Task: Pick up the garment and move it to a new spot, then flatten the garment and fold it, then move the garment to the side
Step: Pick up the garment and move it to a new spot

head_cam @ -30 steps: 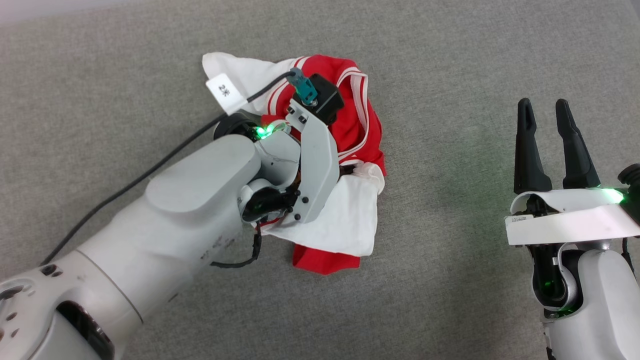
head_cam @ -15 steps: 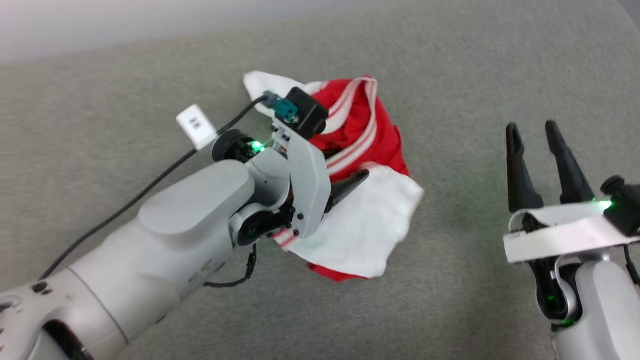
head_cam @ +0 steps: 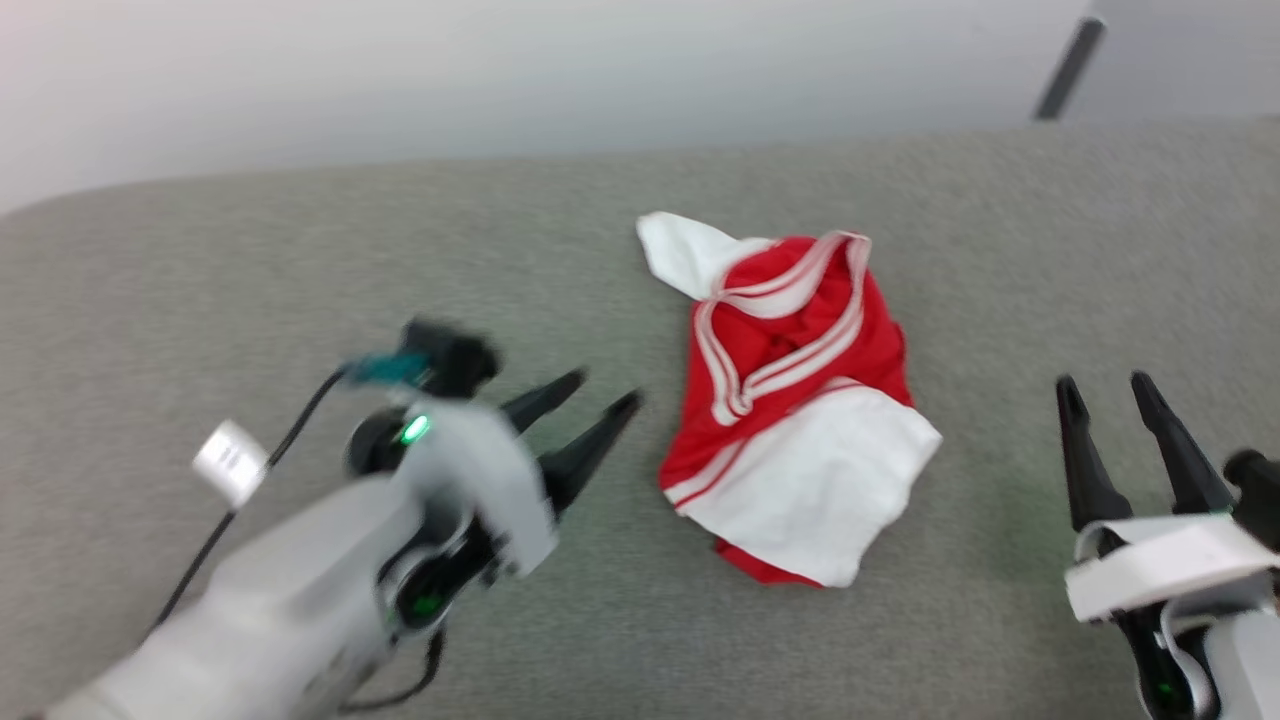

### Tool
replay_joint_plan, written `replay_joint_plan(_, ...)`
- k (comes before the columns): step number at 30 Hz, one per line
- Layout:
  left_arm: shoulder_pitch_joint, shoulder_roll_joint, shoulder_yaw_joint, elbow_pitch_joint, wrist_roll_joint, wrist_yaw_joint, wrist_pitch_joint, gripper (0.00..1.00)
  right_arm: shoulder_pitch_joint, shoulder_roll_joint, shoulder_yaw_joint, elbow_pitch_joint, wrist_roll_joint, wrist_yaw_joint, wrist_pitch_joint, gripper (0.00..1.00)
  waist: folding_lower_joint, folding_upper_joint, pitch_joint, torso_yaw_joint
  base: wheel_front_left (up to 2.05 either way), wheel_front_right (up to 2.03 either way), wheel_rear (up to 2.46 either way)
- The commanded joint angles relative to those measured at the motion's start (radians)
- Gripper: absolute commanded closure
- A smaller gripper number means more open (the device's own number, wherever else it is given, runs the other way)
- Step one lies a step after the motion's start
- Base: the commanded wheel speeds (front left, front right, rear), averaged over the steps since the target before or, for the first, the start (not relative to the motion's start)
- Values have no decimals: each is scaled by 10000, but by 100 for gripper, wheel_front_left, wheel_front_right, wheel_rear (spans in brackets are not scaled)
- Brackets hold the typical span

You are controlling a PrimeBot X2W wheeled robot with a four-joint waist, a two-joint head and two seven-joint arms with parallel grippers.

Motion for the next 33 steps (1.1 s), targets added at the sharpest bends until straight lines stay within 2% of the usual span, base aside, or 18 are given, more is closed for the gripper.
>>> replay_joint_plan(1, 391, 85, 48, 100, -120, 28, -263, 0, 211, -90, -78, 60, 54, 2, 5, 0, 0, 0, -654, 710, 0, 0, 0)
replay_joint_plan(5, 1381, 370, 332, 269, -401, 28, -940, 0, 623, -282, -368, 156, 105, 1, 59, 0, 0, 0, -813, 1099, 0, 0, 0)
replay_joint_plan(9, 2191, 619, 753, 526, -140, 28, -1165, 0, 1072, -431, -684, 116, 91, 1, 176, 0, 0, 0, -953, 1462, 0, 0, 0)
replay_joint_plan(12, 2771, 715, 1949, 607, 352, 124, -1190, 0, 1319, -501, -826, -16, 63, 2, 272, 0, 0, 0, -1054, 1587, 0, 0, 0)
replay_joint_plan(19, 4652, 781, 5083, -203, 2658, 855, -1172, 0, 1175, -391, -1043, -323, -20, 2, 380, 0, 0, 0, -1130, 1494, 0, 0, 0)
replay_joint_plan(26, 6218, 540, 7504, -1645, 5339, 1781, -1172, 0, 1100, -218, -1010, -360, -83, 2, 318, 0, 0, 0, -1273, 1297, 0, 0, 0)
replay_joint_plan(28, 6619, 452, 8090, -2090, 6042, 1949, -1172, 0, 1095, -174, -985, -428, -116, 2, 310, 0, 0, 0, -1296, 1226, 0, 0, 0)
replay_joint_plan(33, 7444, 2, 9514, -3247, 7557, 2043, -1173, 0, 1051, -130, -1045, -731, -141, 2, 289, 0, 0, 0, -1323, 1060, 0, 0, 0)
